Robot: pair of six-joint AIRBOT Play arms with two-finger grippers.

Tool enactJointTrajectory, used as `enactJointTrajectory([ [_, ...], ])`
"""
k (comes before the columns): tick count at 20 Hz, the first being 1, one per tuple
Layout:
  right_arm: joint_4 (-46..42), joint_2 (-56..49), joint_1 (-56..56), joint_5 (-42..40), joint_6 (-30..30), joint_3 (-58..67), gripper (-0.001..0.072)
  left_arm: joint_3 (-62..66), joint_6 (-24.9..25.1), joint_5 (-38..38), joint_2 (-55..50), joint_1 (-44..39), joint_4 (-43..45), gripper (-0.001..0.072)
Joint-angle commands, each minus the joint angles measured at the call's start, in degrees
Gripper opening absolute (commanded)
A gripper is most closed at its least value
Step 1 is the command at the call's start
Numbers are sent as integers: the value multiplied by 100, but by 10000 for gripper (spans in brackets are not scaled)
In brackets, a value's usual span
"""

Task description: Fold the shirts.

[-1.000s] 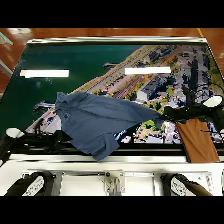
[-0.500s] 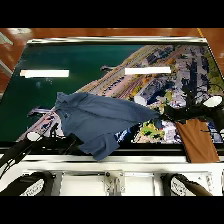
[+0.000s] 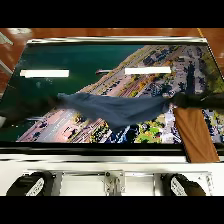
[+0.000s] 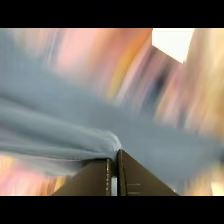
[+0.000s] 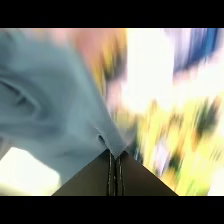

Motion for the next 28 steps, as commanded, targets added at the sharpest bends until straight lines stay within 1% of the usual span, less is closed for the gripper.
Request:
enactJointTrajectory([
  [1, -46, 1158, -2, -1163, -293, 1434, 58, 2415, 35, 656, 903, 1104, 195, 43],
  [2, -85, 1449, -2, -1582, -243, 1858, 58, 3047, -59, 509, 905, 1456, 195, 43],
  [3, -85, 1663, -2, -1794, -146, 2247, 58, 3652, -164, 306, 872, 1797, 197, 43],
  [6, -236, 2090, -2, -1670, 245, 3071, 58, 4896, -184, -326, 855, 2553, 424, 43],
  [8, -680, 2275, -2, -1274, 588, 3510, 58, 5438, -409, -870, 890, 2820, 861, 43],
  [10, -1126, 2352, -2, -664, 835, 3908, 58, 5775, -636, -1438, 935, 2887, 1355, 43],
  [12, -1432, 2350, -2, 107, 1078, 4234, 58, 5853, -702, -1963, 1010, 2885, 1685, 44],
  [14, -1545, 2350, -2, 791, 1255, 4319, 58, 5851, -686, -2601, 1029, 2885, 1941, 44],
  [16, -1635, 2295, -2, 1421, 1268, 4319, 58, 5805, -267, -3298, 1005, 2887, 2190, 44],
  [17, -1685, 2232, -2, 1668, 1268, 4319, 58, 5724, -197, -3501, 1001, 2885, 2253, 44],
  [19, -1674, 2004, -2, 2140, 1270, 4319, 57, 5488, -208, -3663, 1003, 2870, 2271, 43],
  [21, -1668, 1615, -2, 3080, 1270, 4317, 57, 5130, -223, -4017, 1001, 2865, 2269, 43],
  [22, -1652, 1351, -2, 3724, 1276, 4317, 57, 4822, -223, -4245, 1001, 2865, 2269, 43],
  [23, -1600, 1113, 13, 3748, 1493, 4188, 57, 4450, -221, -4374, 1001, 2865, 2269, 44],
  [25, -1322, 688, 15, 3744, 1478, 3661, 57, 3504, -221, -4382, 999, 2865, 2262, 44],
  [27, -1113, 264, 15, 3609, 1451, 2828, 57, 2623, -210, -4192, 883, 2865, 2031, 44],
  [28, -1084, 48, 17, 3322, 1349, 2389, 57, 2245, -166, -3936, 750, 2863, 1834, 44],
])
